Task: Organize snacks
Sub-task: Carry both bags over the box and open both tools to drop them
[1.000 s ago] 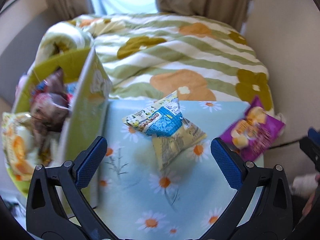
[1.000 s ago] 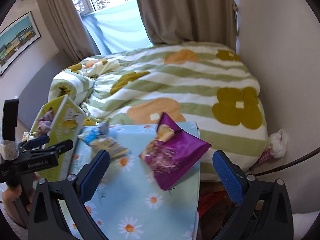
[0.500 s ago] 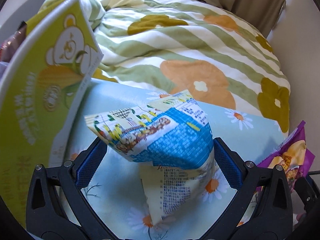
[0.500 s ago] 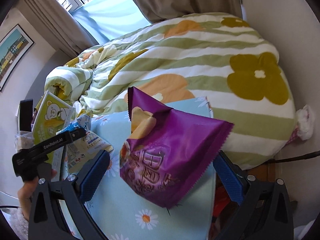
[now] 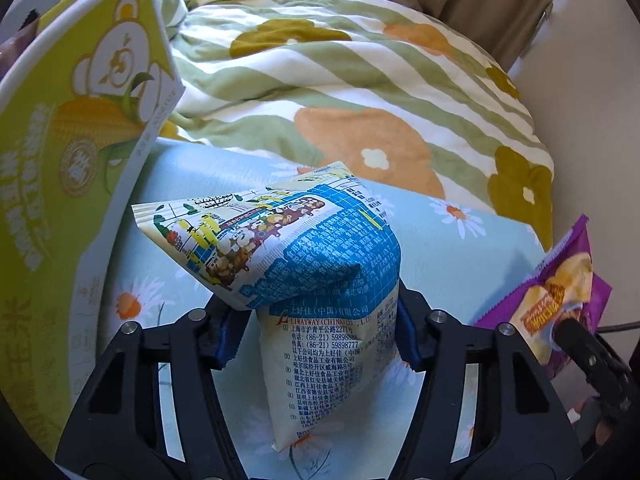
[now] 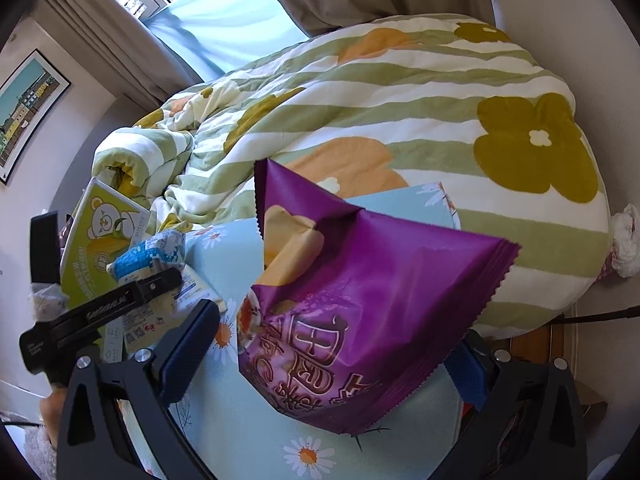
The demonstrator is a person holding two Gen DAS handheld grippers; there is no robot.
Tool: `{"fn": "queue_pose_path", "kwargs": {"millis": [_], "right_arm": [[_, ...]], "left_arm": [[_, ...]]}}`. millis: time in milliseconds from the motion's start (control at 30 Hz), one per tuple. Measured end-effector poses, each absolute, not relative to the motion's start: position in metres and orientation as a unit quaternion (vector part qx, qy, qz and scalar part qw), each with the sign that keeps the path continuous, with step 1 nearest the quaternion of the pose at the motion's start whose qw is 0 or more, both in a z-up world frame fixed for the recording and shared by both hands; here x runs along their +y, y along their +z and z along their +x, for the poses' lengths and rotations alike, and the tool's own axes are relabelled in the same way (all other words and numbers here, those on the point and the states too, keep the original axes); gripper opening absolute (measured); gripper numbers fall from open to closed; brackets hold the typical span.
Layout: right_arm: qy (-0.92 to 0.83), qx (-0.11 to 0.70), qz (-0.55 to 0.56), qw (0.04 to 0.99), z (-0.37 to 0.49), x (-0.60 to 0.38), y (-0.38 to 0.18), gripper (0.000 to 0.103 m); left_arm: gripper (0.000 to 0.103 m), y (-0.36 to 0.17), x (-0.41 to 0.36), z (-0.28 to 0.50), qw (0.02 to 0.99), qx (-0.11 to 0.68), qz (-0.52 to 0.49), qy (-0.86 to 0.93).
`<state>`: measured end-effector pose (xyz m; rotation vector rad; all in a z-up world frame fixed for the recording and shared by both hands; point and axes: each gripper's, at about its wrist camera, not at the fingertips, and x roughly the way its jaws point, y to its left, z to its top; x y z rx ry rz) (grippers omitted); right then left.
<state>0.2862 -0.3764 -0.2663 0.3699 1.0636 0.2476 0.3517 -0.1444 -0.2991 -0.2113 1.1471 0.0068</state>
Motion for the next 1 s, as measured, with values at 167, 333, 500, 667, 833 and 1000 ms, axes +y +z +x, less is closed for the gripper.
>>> {"fn": "queue_pose_path", "kwargs": {"millis": [167, 333, 500, 667, 833, 1000], "right_arm": [[0.114, 0.505, 0.179, 0.836, 0.287, -0.373, -0.272, 0.101], [0.114, 0.508, 0.180, 0.835, 0.285, -0.371, -0.276, 0.083], [0.117, 0.504, 0.184, 0.836, 0.280, -0.369, -0.274, 0.064], [0.115, 0.493, 0.170, 0.845, 0.267, -0.366, -0.254, 0.062], [0.129, 0.475, 0.156, 0.857, 0.254, -0.352, -0.218, 0.062], [0.153, 0.456, 0.136, 0.866, 0.249, -0.317, -0.171, 0.062]], "left_arm": [[0.057, -0.289, -0.146, 0.331, 0.837, 0.541, -0.078, -0.008], [0.057, -0.277, -0.146, 0.314, 0.840, 0.537, -0.066, -0.019], [0.057, -0.264, -0.152, 0.298, 0.846, 0.531, -0.043, -0.030], [0.057, -0.237, -0.152, 0.282, 0.856, 0.514, -0.040, -0.035], [0.057, -0.189, -0.139, 0.263, 0.874, 0.482, -0.045, -0.038], [0.057, -0.137, -0.102, 0.252, 0.891, 0.451, -0.043, -0.031]]}}
